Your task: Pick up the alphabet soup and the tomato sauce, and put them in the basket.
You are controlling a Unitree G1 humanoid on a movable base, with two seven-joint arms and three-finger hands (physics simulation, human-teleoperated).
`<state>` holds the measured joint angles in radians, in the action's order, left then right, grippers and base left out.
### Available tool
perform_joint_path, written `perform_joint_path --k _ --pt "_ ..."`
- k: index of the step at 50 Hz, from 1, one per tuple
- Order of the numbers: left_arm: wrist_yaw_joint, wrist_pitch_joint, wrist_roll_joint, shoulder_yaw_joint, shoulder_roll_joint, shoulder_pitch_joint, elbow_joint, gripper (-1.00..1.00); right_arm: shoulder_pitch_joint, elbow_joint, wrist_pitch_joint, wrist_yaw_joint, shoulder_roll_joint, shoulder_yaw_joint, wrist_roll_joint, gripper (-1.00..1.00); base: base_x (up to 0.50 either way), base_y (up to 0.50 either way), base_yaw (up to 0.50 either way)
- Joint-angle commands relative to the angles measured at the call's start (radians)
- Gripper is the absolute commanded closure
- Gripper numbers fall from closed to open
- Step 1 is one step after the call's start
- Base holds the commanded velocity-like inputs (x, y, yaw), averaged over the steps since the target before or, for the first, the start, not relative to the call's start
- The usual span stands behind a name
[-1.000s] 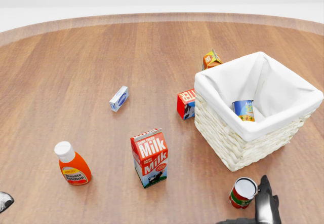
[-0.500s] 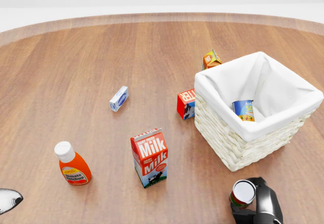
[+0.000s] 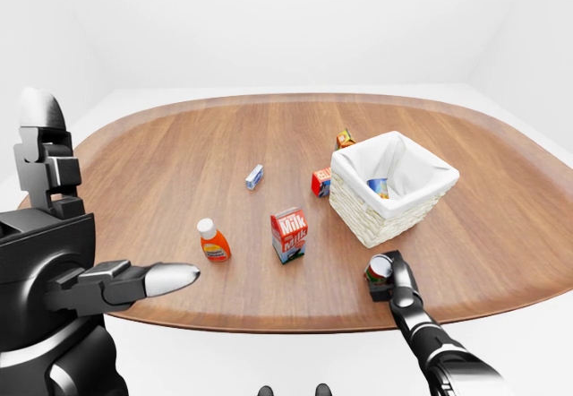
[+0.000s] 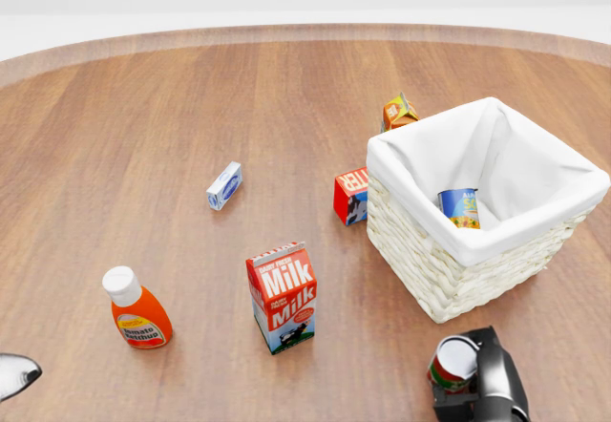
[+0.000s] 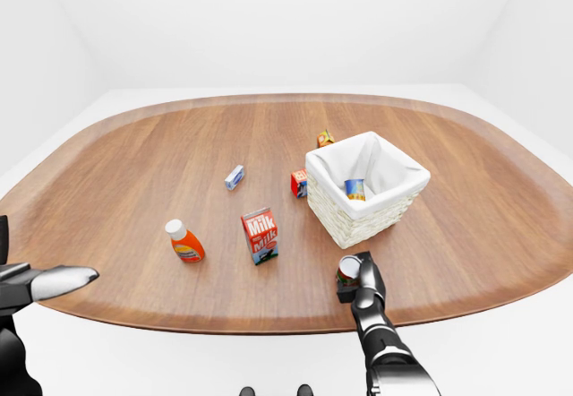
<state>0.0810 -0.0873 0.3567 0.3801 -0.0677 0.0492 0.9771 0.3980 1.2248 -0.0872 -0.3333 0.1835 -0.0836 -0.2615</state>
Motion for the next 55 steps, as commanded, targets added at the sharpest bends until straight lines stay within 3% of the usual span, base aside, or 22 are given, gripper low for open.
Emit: perform_joint_path --k 1,5,9,12,24,30,42,45,49,55 --pt "-0.002 0.000 -0.003 -0.001 0.000 -0.001 -0.008 -0.93 -0.047 -0.015 0.000 -0.004 -0.011 0.004 0.051 1.00 0.00 0.00 0.00" --pt "-0.003 0.000 0.000 0.001 -0.001 -0.001 -0.003 -0.93 -0.109 -0.162 0.000 0.008 -0.012 0.003 0.057 1.00 0.00 0.00 0.00" --pt "-0.004 0.000 -0.003 -0.001 0.000 0.000 -0.005 -0.94 -0.279 -0.554 0.000 0.064 -0.041 0.008 0.038 1.00 0.00 0.00 0.00" --pt "-0.004 0.000 -0.005 -0.002 0.001 0.001 -0.005 -0.94 -0.342 -0.706 0.000 0.108 -0.068 0.003 0.026 1.00 0.00 0.00 0.00" --pt "-0.002 0.000 -0.007 -0.001 0.002 0.003 -0.002 -0.93 -0.456 -0.975 0.000 0.189 -0.117 0.007 -0.005 1.00 0.00 0.00 0.00" --pt "-0.002 0.000 -0.009 -0.002 0.003 0.004 -0.001 -0.94 -0.472 -0.994 0.000 0.199 -0.123 0.007 -0.008 1.00 0.00 0.00 0.00" --pt "-0.003 0.000 -0.005 0.003 0.001 0.001 -0.005 -0.94 -0.529 -1.371 0.000 0.298 -0.154 0.032 -0.023 1.00 0.00 0.00 0.00" --pt "-0.005 0.000 -0.002 0.005 -0.001 -0.001 -0.006 -0.94 -0.516 -1.506 0.085 0.333 -0.160 0.037 -0.023 1.00 0.00 0.00 0.00" --pt "-0.007 0.000 0.002 0.009 -0.004 -0.006 -0.010 -0.94 -0.475 -1.614 0.175 0.359 -0.158 0.030 -0.022 1.00 0.00 0.00 0.00" --pt "-0.010 0.000 0.006 0.011 -0.006 -0.007 -0.012 -0.93 -0.460 -1.694 0.175 0.379 -0.156 0.030 -0.020 1.00 0.00 0.00 0.00"
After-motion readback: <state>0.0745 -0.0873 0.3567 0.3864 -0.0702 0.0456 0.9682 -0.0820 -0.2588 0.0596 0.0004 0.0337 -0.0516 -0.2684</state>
